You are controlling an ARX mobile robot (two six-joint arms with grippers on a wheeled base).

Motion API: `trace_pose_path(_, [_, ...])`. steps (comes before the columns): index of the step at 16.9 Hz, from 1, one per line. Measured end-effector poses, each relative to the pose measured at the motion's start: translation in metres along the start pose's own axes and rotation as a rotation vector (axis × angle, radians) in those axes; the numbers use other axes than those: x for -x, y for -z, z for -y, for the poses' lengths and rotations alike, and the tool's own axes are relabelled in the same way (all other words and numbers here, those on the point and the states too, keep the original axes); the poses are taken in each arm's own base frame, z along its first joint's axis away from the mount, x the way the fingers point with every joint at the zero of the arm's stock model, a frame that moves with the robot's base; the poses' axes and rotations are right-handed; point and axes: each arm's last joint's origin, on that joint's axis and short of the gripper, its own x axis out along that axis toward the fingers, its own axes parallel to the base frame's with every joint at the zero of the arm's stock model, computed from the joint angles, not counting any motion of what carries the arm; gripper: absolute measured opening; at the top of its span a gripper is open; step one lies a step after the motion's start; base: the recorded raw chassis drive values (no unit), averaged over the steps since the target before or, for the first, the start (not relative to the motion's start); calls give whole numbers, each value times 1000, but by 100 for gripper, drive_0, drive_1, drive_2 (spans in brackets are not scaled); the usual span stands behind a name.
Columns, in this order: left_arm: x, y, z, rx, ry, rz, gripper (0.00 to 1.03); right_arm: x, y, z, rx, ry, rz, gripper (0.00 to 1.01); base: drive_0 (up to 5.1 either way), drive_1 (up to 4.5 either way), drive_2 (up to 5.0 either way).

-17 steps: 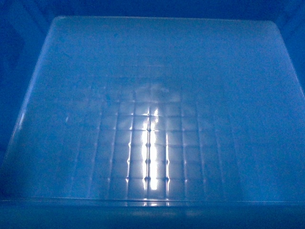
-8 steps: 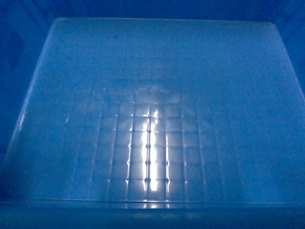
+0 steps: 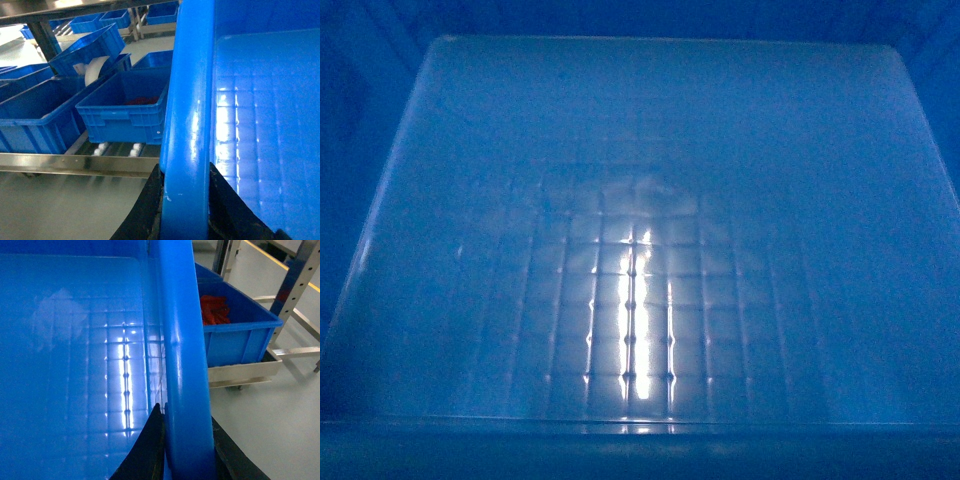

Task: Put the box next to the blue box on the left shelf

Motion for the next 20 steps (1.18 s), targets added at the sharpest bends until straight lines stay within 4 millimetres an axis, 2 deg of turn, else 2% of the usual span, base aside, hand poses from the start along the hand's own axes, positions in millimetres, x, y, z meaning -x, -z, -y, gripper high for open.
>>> trace_pose_path(20, [0, 0, 0, -2, 1, -2, 16, 0, 1, 0, -1, 0, -2, 13, 0, 0, 0])
